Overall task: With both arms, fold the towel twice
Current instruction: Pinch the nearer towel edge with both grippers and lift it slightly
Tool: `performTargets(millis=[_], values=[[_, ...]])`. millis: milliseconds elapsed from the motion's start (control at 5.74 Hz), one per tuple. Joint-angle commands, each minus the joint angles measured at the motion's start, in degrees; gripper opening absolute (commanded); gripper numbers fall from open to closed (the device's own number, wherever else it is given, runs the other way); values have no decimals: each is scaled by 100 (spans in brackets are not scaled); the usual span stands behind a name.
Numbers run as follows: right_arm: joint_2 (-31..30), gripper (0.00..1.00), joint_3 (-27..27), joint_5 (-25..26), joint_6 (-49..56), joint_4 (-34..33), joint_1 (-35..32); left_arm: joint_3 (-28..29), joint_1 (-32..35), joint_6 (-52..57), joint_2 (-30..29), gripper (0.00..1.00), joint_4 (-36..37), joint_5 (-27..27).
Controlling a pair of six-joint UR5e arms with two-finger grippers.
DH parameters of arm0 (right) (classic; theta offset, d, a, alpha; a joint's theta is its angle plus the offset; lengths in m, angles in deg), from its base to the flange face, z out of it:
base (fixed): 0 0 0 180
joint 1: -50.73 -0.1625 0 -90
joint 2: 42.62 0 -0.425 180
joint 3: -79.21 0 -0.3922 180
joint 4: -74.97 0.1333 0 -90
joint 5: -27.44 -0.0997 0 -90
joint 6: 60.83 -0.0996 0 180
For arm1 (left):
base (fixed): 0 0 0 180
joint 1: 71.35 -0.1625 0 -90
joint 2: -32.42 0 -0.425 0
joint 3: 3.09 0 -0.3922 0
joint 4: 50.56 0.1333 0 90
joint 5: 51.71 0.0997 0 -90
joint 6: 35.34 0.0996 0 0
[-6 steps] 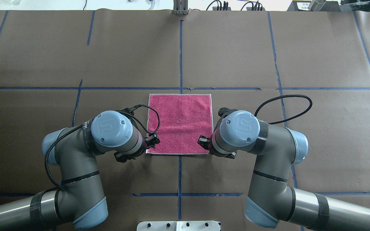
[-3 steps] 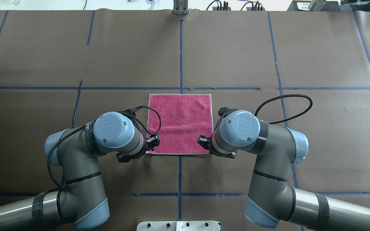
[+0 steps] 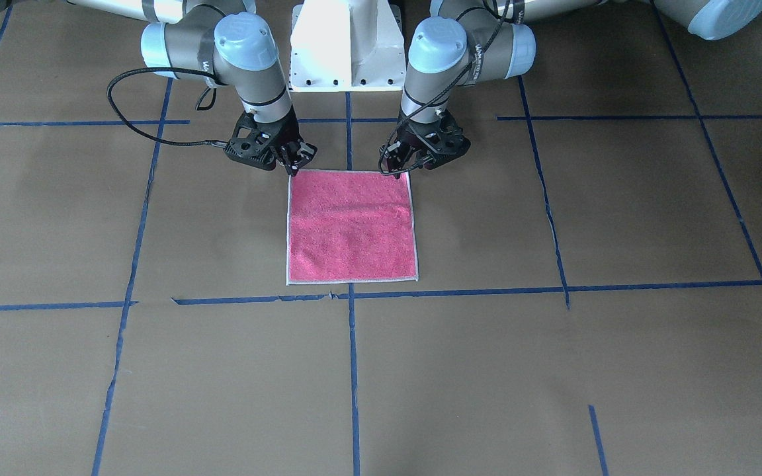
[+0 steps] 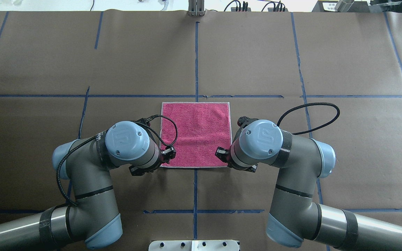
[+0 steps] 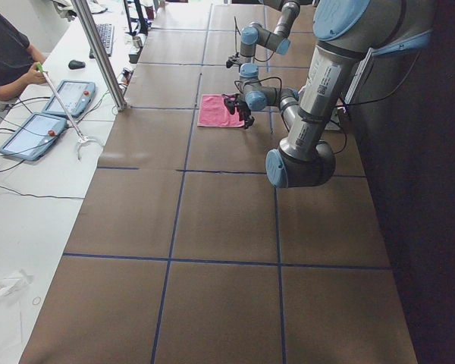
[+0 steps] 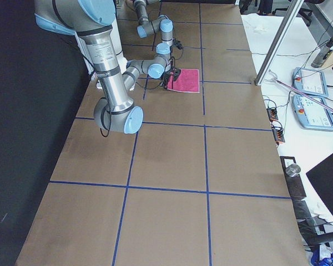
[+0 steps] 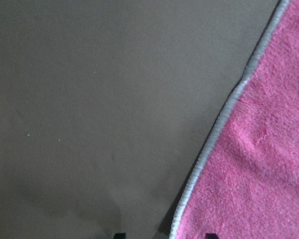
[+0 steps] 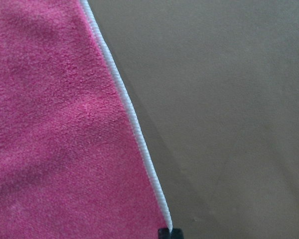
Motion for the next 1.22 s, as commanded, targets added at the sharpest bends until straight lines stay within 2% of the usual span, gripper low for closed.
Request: performTargets(millis=[0, 348, 697, 871, 1045], values=[[-1, 4, 0, 0, 0, 0, 0, 20, 7, 3, -13, 35, 6, 0], [-1, 4, -9, 0, 0, 0, 0, 20, 7, 12, -21, 3, 6, 0], [8, 4, -35, -9, 0, 0, -9, -102, 7, -41, -109, 0, 49, -17], [-62, 4, -183, -9, 0, 0, -26, -355, 7, -93, -92, 0, 85, -18], [-411, 4, -611, -18, -9, 0, -9, -706, 7, -503, 4, 0, 102, 0]])
